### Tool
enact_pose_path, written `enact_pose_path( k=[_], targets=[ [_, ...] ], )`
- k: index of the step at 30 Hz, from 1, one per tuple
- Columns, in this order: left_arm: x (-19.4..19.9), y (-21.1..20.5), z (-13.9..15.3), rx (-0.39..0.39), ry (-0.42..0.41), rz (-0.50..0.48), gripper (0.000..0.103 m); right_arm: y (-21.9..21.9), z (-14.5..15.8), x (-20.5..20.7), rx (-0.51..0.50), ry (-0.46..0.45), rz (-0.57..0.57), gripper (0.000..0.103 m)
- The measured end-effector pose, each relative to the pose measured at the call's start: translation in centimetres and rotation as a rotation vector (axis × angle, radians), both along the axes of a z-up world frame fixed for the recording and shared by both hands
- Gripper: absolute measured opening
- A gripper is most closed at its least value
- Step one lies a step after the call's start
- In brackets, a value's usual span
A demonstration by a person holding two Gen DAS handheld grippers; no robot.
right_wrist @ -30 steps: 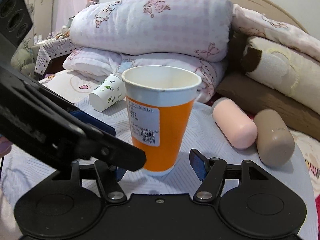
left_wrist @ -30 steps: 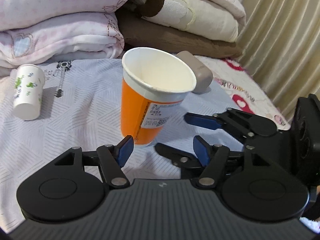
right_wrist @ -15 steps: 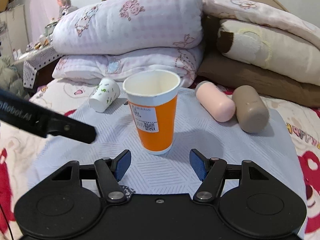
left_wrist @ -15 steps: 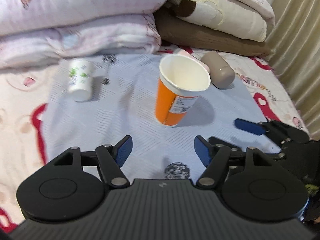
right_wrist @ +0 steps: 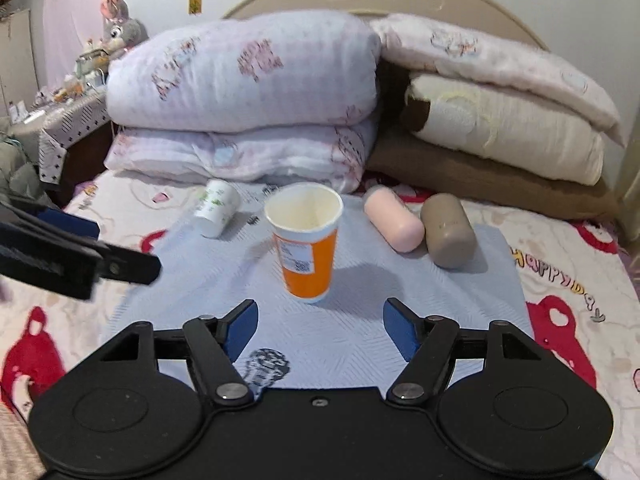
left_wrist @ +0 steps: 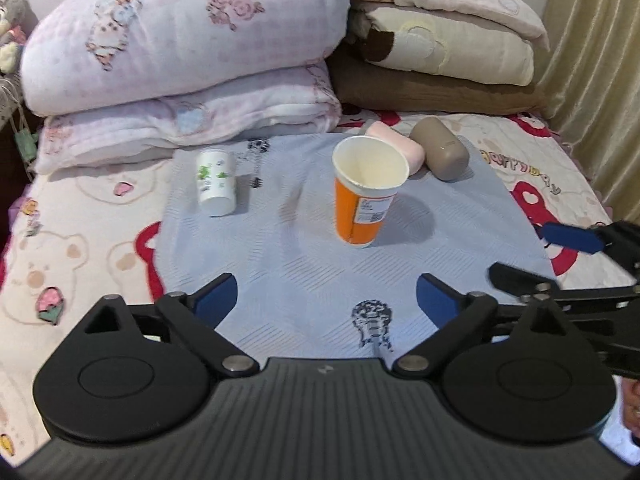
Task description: Flip cup upright
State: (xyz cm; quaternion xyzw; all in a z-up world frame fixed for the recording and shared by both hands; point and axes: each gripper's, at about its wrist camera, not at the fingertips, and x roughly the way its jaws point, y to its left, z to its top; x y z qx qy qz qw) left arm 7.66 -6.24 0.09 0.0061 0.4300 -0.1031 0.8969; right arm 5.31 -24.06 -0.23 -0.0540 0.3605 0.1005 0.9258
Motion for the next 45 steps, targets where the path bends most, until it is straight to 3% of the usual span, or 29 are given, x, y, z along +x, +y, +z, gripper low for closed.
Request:
enact_pose_path(
  k=[4, 12, 14, 16, 45],
  targets=[
    [-1.8, 0.8, 1.2, 0.015, -0.009, 0.006, 0.100, 0.7, 2.2, -1.8, -0.011, -0.018, -0.003, 0.084],
    [-4.7, 3.9, 2.0, 0.018, -0.030, 0.085, 0.102, 1.9, 5.1, -4.7, -0.003, 0.005, -0.013, 0.088],
    [-4.9, 4.5, 2.1, 0.017, -0.029, 0.105, 0.102, 2.3, 5.4, -5.0, -0.003, 0.036, -0.054, 0.098],
    [-5.0, 5.1, 2.1, 0.010, -0.037, 0.101, 0.102, 2.7, 5.5, -5.3, 0.010, 0.069, -0.067, 0.098],
    [-5.9, 5.4, 1.9, 0.084, -0.009, 0.104, 0.102, 2.9, 4.5, -5.9, -0.020, 0.112, -0.141, 0.098]
  ],
)
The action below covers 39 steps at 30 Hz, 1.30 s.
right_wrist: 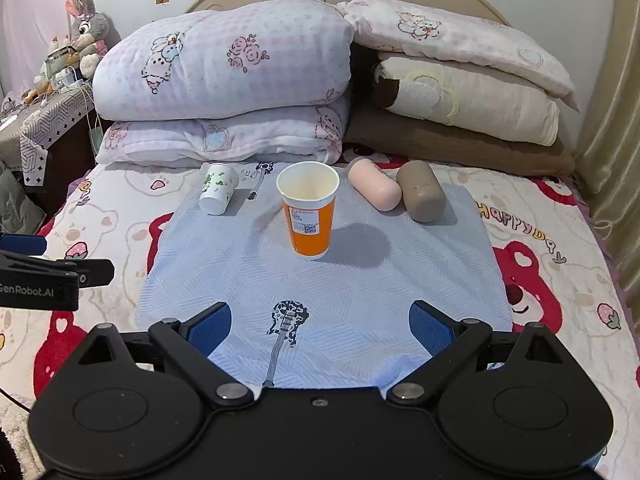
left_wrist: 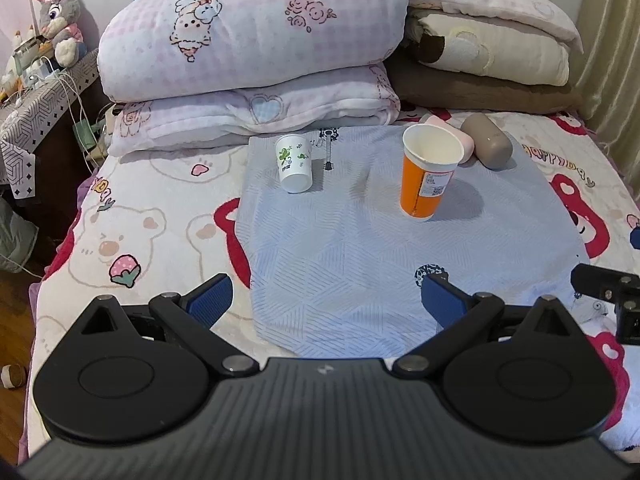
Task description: Flip cup upright
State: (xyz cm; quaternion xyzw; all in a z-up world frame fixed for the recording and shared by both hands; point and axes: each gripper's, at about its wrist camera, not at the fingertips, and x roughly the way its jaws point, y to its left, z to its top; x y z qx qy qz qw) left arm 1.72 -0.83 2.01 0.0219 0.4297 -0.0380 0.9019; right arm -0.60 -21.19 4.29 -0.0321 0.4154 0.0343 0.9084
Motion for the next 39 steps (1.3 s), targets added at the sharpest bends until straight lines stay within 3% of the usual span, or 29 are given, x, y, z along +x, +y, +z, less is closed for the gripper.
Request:
enact_pose_path(
  k=[39],
  targets=[
    [0.36, 0.36, -0.47, 0.029, 0.034, -0.009, 0.102, -0.40, -0.41, 0.30, -0.001, 0.019, -0.036, 0.098]
  ],
)
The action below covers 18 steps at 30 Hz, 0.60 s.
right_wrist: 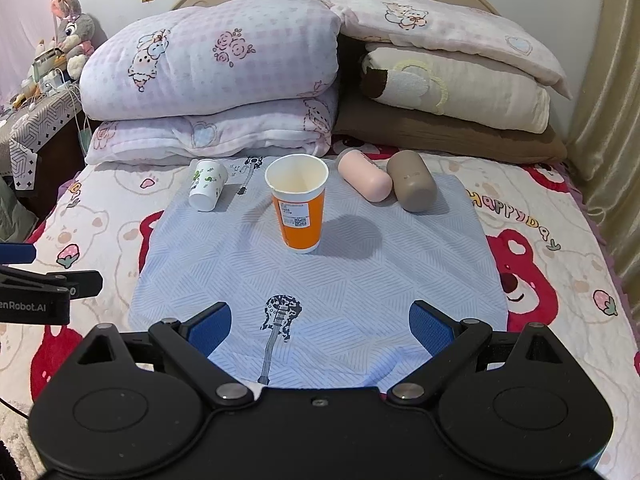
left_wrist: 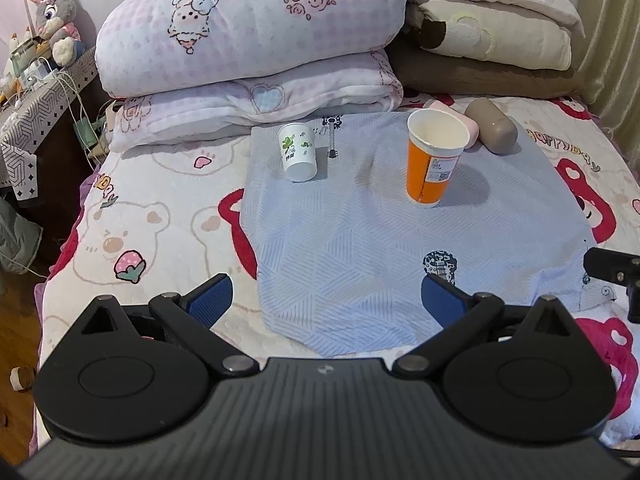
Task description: Flip cup upright
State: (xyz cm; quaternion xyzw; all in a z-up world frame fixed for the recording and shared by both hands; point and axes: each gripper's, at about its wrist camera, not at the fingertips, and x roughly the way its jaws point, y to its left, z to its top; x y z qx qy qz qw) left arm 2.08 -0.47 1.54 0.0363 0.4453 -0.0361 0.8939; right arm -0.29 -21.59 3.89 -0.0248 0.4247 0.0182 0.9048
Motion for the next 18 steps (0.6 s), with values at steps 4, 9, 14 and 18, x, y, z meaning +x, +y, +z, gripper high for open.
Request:
enact_pose_path(
  k=[4, 9, 14, 18],
  targets=[
    [-0.02, 0.06, 0.00, 0.000, 0.003, 0.004, 0.102, -0.06, 0.03, -0.08, -0.002, -0.002, -0.003, 0.098],
    [-0.04, 0.07, 0.03, 0.003, 0.000, -0.001, 0.102, -0.08, 0.02, -0.06, -0.003, -0.001, -0.003, 0.098],
    [-0.02, 0.01, 0.08, 0.003, -0.001, -0.002, 0.102, -0.07, -0.01, -0.10, -0.004, -0.004, -0.005, 0.098],
    [0.01, -0.02, 0.27, 0.010, -0.005, 0.000, 0.102, -0.08, -0.03, -0.15, -0.004, -0.005, -0.006, 0.098]
  ],
)
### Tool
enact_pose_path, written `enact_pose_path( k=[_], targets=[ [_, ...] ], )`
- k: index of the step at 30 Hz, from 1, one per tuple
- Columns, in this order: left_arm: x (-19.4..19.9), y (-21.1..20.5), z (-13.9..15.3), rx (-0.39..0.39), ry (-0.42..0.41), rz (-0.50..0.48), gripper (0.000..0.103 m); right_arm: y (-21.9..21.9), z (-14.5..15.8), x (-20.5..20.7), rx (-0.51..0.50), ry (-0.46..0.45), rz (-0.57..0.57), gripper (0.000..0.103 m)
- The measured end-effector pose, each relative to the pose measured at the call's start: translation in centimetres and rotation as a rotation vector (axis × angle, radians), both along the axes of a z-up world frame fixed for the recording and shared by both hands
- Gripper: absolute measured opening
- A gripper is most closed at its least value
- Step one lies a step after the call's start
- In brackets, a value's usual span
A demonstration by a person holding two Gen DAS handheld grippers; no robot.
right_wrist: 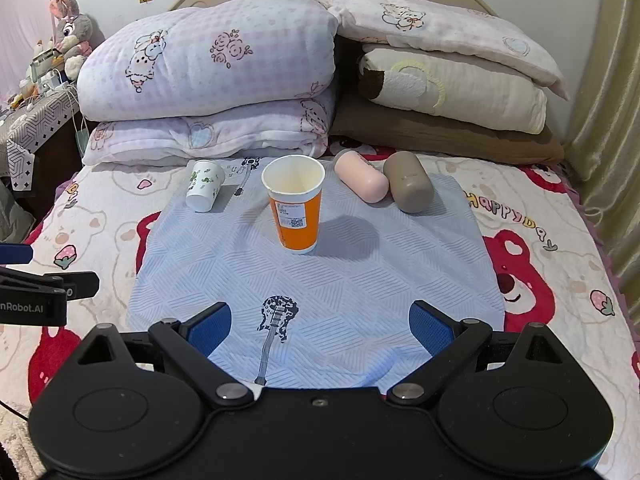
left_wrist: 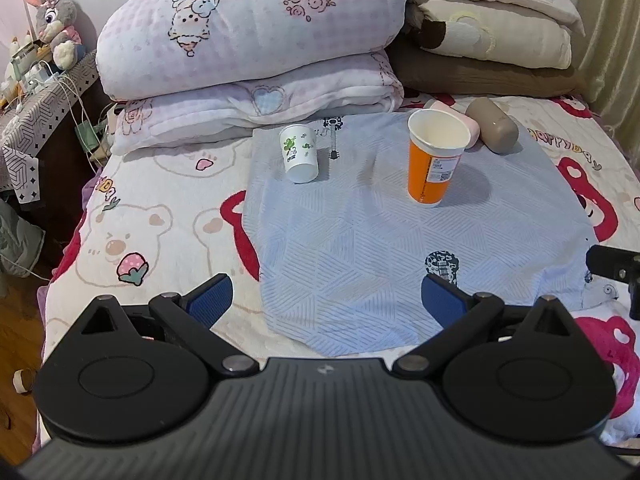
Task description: Flip cup upright
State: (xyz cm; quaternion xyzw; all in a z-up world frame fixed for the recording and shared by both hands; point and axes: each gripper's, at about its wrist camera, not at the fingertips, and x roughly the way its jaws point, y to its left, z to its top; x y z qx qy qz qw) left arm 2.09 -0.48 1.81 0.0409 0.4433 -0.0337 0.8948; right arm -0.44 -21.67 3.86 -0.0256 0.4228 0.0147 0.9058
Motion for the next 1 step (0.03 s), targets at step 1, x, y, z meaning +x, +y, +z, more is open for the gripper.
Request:
enact_pose_path(
  k=[1],
  targets=[
    [0.00, 0.00, 0.03, 0.000, 0.000, 0.002, 0.102, -0.01, 0.00, 0.02, 0.000, 0.000, 0.000, 0.098]
  ],
)
